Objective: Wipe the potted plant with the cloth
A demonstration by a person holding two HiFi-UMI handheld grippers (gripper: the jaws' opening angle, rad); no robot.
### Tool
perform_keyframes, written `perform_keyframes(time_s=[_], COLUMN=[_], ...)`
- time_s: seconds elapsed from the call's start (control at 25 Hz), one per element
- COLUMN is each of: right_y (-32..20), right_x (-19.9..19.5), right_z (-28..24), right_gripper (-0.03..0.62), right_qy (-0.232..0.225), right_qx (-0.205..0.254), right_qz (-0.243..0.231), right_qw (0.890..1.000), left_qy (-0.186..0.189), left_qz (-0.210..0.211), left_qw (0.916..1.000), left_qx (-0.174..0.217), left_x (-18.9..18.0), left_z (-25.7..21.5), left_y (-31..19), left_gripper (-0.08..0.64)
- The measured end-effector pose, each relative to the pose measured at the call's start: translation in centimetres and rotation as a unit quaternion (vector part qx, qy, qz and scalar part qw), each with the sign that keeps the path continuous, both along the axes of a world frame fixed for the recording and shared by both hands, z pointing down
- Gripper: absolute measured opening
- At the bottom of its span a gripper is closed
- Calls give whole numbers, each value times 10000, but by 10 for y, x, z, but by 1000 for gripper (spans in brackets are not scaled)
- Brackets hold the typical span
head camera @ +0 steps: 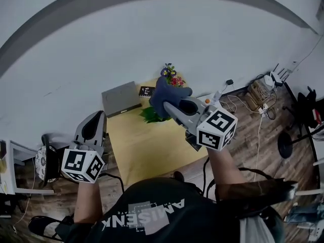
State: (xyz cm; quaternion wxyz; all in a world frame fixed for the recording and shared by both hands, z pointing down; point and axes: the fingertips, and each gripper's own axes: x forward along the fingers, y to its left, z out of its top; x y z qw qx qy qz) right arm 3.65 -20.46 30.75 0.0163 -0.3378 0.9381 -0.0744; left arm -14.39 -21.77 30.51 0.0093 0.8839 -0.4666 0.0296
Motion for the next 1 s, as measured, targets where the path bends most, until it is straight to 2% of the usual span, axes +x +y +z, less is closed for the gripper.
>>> perform_keyframes(time_s=[0.16,0.28,0.52,0.72,1.0], right_y=[1,1,5,5,4], right_x=[-7,-10,-8,-6,3], right_z=[6,10,13,17,15], right_gripper=[28,28,28,28,28], right_qy=[358,377,464,554,566], right_qx=[53,21,34,-23,-30], right_qz=[178,229,355,390,435], right_qw=[9992,9990,9983,9977,9974], left_qy=[176,265,-31,-26,54], left_qz=[-266,-336,-407,-620,-553], left_qw=[9991,9982,9985,9963,9971], left_qx=[-273,-424,-354,-591,-519], left_x=[-17,-23,-22,-24,-14], left_z=[3,5,5,10,5], left_y=[1,2,4,4,8], left_gripper=[2,2,2,0,0])
